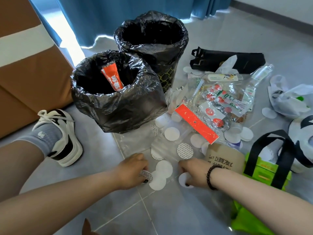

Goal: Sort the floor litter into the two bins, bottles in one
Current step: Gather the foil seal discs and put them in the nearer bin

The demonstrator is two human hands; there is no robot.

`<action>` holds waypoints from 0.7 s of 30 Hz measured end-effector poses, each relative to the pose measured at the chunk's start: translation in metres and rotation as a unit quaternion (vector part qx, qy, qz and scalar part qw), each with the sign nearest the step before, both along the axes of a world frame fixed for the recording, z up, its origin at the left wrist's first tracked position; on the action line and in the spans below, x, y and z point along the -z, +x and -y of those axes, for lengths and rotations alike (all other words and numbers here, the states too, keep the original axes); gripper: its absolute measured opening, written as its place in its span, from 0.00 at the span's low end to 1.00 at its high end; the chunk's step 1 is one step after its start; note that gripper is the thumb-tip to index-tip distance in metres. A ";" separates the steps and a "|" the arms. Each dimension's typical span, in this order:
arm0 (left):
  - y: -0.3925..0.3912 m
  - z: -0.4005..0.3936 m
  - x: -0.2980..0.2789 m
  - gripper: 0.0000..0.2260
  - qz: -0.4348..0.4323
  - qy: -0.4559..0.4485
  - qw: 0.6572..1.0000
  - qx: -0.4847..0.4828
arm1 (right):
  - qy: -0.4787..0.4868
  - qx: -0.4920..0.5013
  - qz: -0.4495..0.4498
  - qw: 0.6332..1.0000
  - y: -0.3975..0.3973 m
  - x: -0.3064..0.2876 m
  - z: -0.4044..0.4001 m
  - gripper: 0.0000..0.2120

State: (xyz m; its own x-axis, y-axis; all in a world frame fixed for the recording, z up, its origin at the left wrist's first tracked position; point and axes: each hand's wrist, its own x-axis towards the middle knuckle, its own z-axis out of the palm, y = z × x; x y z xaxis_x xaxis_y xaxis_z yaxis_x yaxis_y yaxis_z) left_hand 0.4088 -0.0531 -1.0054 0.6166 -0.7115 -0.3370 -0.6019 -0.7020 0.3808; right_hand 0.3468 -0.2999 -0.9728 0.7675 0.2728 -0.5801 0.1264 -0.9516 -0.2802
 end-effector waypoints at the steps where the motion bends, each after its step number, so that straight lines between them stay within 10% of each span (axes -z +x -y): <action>1: -0.002 0.001 0.002 0.08 0.011 -0.015 1.000 0.016 | 0.013 0.023 -0.005 1.000 0.004 -0.003 0.004 0.07; 11: -0.029 0.010 0.019 0.09 0.083 -0.011 0.991 0.108 | 0.051 0.036 -0.024 0.998 0.034 0.019 -0.039 0.27; 21: -0.033 0.023 0.019 0.24 -0.006 -0.004 0.999 -0.052 | 0.020 0.125 0.008 0.992 0.037 0.036 -0.030 0.22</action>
